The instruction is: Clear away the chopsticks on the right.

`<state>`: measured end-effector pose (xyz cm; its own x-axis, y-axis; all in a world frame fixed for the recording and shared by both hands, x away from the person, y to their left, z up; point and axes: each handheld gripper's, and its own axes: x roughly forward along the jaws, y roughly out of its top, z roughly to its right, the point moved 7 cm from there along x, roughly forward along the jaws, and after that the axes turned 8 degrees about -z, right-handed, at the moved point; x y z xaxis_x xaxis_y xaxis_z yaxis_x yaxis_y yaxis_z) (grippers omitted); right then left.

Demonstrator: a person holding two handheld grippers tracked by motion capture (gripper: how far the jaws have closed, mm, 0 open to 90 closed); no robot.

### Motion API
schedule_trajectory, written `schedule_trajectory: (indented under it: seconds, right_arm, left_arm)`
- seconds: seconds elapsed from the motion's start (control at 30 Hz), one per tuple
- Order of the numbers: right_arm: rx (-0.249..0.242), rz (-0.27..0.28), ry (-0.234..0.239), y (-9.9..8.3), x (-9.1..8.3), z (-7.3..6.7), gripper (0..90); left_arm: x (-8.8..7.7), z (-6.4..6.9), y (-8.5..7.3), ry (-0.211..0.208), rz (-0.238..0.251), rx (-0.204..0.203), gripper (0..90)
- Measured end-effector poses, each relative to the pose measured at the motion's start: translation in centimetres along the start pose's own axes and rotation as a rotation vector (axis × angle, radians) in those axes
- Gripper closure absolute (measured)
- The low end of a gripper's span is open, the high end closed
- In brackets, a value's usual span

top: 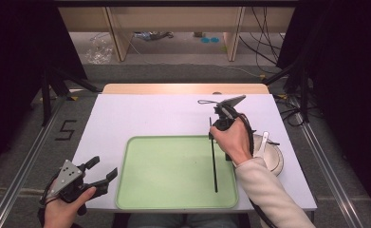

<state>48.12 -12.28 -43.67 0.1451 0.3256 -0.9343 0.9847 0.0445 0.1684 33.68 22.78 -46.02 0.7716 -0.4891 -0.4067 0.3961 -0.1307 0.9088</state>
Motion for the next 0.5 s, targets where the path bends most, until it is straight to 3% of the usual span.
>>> schedule_trajectory:
  seconds: [0.1,0.27,0.3,0.33,0.47,0.5]
  right_arm:
    - [0.015,-0.037,-0.009,-0.2,0.9,0.3,87.9]
    - [-0.013,-0.060,-0.036,-0.3,2.2,1.1,87.9]
    - [0.015,-0.072,-0.035,-0.4,2.3,1.0,87.9]
    - [-0.009,-0.068,-0.040,-0.4,2.6,1.2,87.9]
    - [0.021,-0.089,-0.045,-0.6,3.2,0.9,87.9]
    - [0.002,-0.086,-0.047,-0.6,3.3,1.0,87.9]
  left_arm:
    - [0.0,0.0,0.0,-0.001,0.000,-0.001,21.2]
    - [0.0,0.0,0.0,-0.002,-0.001,0.001,21.3]
    - [0.0,0.0,0.0,-0.003,-0.001,0.001,21.2]
    - [0.0,0.0,0.0,-0.003,-0.001,0.000,21.2]
    - [0.0,0.0,0.0,-0.003,-0.001,0.001,21.3]
    - [0.0,0.0,0.0,-0.003,-0.001,0.000,21.3]
